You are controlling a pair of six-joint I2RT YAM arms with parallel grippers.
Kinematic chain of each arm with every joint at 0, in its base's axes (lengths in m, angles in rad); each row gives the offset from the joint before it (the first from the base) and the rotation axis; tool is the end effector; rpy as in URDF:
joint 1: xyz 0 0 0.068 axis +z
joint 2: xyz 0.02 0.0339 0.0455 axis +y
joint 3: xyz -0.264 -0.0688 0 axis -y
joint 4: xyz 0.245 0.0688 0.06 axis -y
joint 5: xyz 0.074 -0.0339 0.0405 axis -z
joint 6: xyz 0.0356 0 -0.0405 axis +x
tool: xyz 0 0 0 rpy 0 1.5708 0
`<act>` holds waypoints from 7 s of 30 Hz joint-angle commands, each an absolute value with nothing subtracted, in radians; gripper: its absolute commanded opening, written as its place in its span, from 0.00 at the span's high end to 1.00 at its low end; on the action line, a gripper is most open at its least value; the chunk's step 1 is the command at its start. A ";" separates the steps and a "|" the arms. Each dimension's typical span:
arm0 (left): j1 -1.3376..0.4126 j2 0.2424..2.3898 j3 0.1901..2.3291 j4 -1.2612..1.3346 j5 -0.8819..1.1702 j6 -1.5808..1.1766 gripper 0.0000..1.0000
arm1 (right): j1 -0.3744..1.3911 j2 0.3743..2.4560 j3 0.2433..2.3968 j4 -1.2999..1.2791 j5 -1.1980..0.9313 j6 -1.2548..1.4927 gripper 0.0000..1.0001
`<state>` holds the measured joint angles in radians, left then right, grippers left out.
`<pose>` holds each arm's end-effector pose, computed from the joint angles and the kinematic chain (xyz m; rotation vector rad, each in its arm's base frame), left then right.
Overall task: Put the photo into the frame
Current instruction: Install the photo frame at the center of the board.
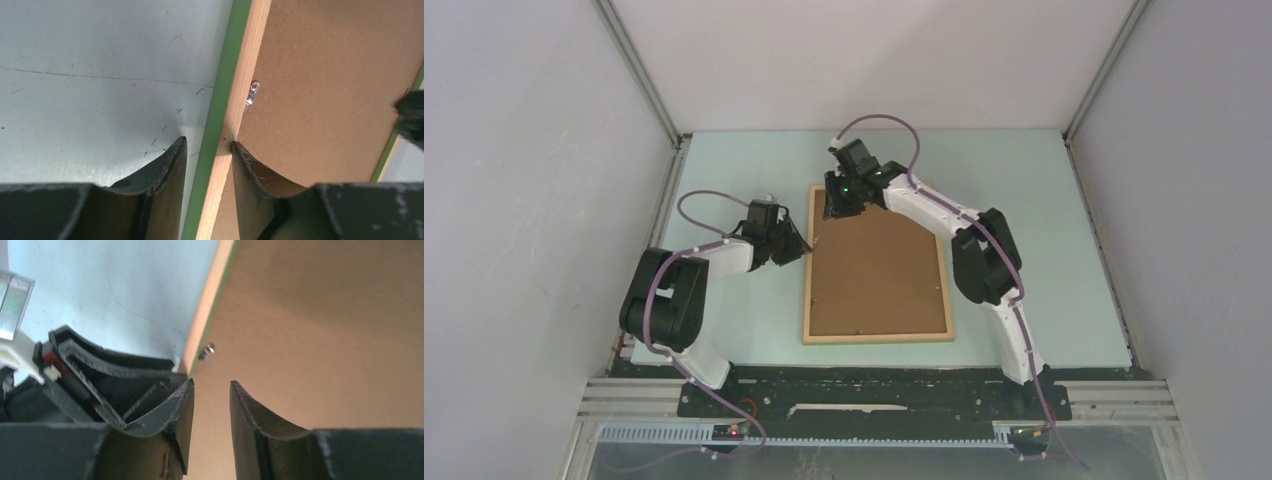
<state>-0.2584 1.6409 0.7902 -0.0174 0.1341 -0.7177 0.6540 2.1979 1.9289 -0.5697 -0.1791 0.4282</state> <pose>0.3041 -0.0853 0.1489 -0.5132 2.4677 -0.5825 0.3929 0.3092 0.2389 -0.3695 2.4901 0.6904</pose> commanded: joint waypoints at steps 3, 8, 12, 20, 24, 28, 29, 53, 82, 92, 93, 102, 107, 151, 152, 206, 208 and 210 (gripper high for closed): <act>-0.255 1.647 0.720 -0.005 0.156 -0.727 0.75 | 0.716 2.326 2.094 -0.608 -0.084 0.405 0.64; -0.255 1.642 0.700 -0.005 0.147 -0.718 0.82 | 0.750 2.352 2.102 -0.618 -0.050 0.396 0.70; -0.255 1.642 0.682 0.036 0.147 -0.724 0.87 | 0.771 2.376 2.102 -0.623 -0.027 0.385 0.73; -0.253 1.644 0.670 0.050 0.144 -0.725 1.00 | 0.786 2.412 2.115 -0.613 -0.039 0.391 0.77; -0.253 1.640 0.664 0.058 0.141 -0.729 1.00 | 0.794 2.427 2.132 -0.616 -0.039 0.390 0.77; -0.254 1.633 0.658 0.064 0.141 -0.729 1.00 | 0.800 2.441 2.150 -0.623 -0.032 0.387 0.75; -0.253 1.631 0.656 0.066 0.142 -0.729 1.00 | 0.801 2.446 2.159 -0.629 -0.027 0.388 0.75; -0.253 1.625 0.641 0.087 0.156 -0.728 1.00 | 0.846 2.555 2.213 -0.745 0.071 0.385 0.80; -0.206 1.695 0.538 0.312 0.417 -0.885 1.00 | 0.754 2.441 1.779 -0.231 -0.566 0.786 0.84; -0.193 1.668 0.538 0.306 0.453 -0.864 1.00 | 0.741 2.450 1.747 -0.072 -0.608 0.856 0.84; -0.194 1.662 0.534 0.311 0.459 -0.867 1.00 | 0.736 2.456 1.757 -0.054 -0.627 0.853 0.84; -0.188 1.446 0.489 0.262 0.416 -0.884 0.76 | 0.691 2.268 1.705 -0.212 -0.614 0.734 0.70; -0.181 1.387 0.537 0.138 0.273 -0.842 0.56 | 0.664 2.213 1.625 -0.180 -0.598 0.756 0.64; -0.223 1.575 0.588 0.132 0.314 -0.808 0.92 | 0.824 2.644 2.368 -0.896 0.031 0.626 0.97; -0.222 1.582 0.586 0.138 0.322 -0.812 0.92 | 0.829 2.665 2.402 -0.919 0.041 0.621 0.99; -0.257 1.578 0.520 0.321 0.540 -0.970 0.94 | 0.723 2.477 1.878 -0.013 -0.682 0.711 0.91; -0.256 1.567 0.516 0.316 0.536 -0.968 0.93 | 0.713 2.467 1.861 0.046 -0.704 0.738 0.90; -0.256 1.557 0.509 0.317 0.535 -0.969 0.94 | 0.708 2.449 1.869 0.016 -0.710 0.721 0.89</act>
